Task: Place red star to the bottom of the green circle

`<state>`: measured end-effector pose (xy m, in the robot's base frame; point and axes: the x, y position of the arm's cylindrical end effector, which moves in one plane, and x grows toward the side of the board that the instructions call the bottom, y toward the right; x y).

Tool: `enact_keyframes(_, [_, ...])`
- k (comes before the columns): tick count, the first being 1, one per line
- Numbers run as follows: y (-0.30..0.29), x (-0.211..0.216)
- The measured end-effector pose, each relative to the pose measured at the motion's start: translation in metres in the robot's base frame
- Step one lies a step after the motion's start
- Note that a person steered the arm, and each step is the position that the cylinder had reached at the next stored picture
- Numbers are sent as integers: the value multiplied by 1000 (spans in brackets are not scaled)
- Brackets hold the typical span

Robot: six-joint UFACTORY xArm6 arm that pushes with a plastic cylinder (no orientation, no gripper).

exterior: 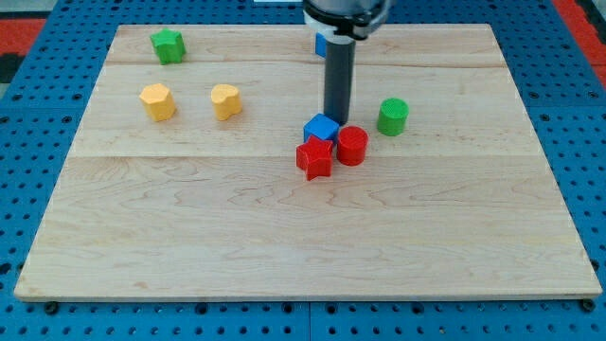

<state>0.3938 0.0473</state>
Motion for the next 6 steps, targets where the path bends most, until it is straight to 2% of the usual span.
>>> enact_keyframes(2, [-18, 2])
enact_keyframes(4, [-104, -12])
enact_keyframes(5, [-117, 27])
enact_keyframes(6, [-95, 57])
